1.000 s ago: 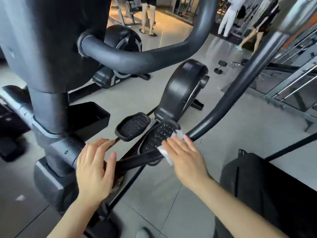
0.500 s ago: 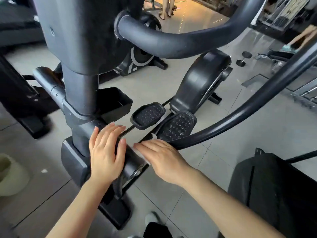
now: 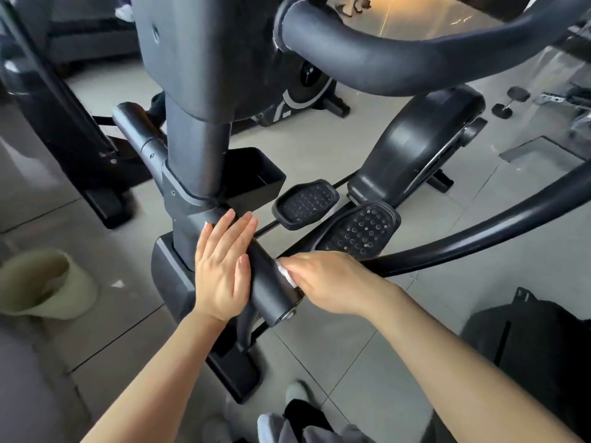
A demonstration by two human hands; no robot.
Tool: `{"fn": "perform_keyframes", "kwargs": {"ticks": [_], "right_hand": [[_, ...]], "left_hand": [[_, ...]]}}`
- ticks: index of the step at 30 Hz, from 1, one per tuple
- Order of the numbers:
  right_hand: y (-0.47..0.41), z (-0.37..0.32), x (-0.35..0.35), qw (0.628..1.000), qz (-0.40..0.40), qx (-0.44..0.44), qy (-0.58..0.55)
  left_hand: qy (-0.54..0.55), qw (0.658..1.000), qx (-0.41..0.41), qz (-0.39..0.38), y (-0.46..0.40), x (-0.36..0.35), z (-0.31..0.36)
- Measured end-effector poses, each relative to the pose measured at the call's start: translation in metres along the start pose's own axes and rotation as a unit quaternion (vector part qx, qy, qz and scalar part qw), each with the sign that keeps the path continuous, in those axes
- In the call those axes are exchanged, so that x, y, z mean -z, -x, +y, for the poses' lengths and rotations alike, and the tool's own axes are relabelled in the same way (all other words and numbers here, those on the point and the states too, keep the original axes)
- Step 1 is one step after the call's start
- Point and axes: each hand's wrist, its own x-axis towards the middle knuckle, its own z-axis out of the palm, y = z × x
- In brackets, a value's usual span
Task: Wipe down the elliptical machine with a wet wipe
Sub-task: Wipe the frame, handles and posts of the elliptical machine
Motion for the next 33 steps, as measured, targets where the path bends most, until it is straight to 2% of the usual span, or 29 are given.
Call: {"fn": "perform_keyframes", "kwargs": {"ticks": [2, 6, 8, 12, 14, 16, 18, 24, 28, 31, 33], "right_hand": [[0.002, 0.003, 0.001, 1.0, -0.006, -0.001, -0.002], [0.031, 0.022, -0.003, 0.995, 0.017, 0.011, 0.1], [0.036, 0.028, -0.003, 0.993, 0.015, 0.014, 0.115], [0.004, 0.005, 0.001, 1.0, -0.001, -0.002, -0.009], [-0.011, -0.007, 0.0, 0.999, -0.001, -0.022, -0.024], [-0.012, -0.01, -0.01, 0.997, 0.06, -0.033, -0.02], [0.002, -0.01, -0.019, 0.993, 0.113, -0.005, -0.015], [0.042, 0.021, -0.019, 0.987, 0.142, 0.023, 0.074], [0.012, -0.013, -0.013, 0.991, 0.118, -0.044, 0.052], [-0.029, -0.035, -0.009, 0.987, 0.06, -0.142, -0.041], [-0.038, -0.041, -0.017, 0.983, 0.072, -0.166, -0.032]], "left_hand": [[-0.003, 1.0, 0.002, -0.003, 0.0, 0.0, -0.001], [-0.002, 1.0, 0.006, -0.007, 0.0, 0.0, -0.002], [0.005, 1.0, 0.014, 0.0, 0.0, -0.002, -0.002], [0.011, 0.999, 0.032, 0.009, 0.003, -0.005, -0.003], [0.011, 0.999, 0.042, 0.005, 0.004, -0.005, -0.003], [0.013, 0.998, 0.053, 0.007, 0.004, -0.004, -0.005], [0.008, 0.999, 0.052, 0.01, 0.007, -0.003, -0.009], [-0.005, 0.998, 0.053, 0.02, 0.006, -0.004, -0.011], [0.009, 0.998, 0.061, 0.007, 0.007, -0.003, -0.01], [0.018, 0.998, 0.05, -0.034, 0.008, 0.003, -0.01], [0.005, 0.997, 0.027, -0.073, 0.01, 0.018, -0.018]]}}
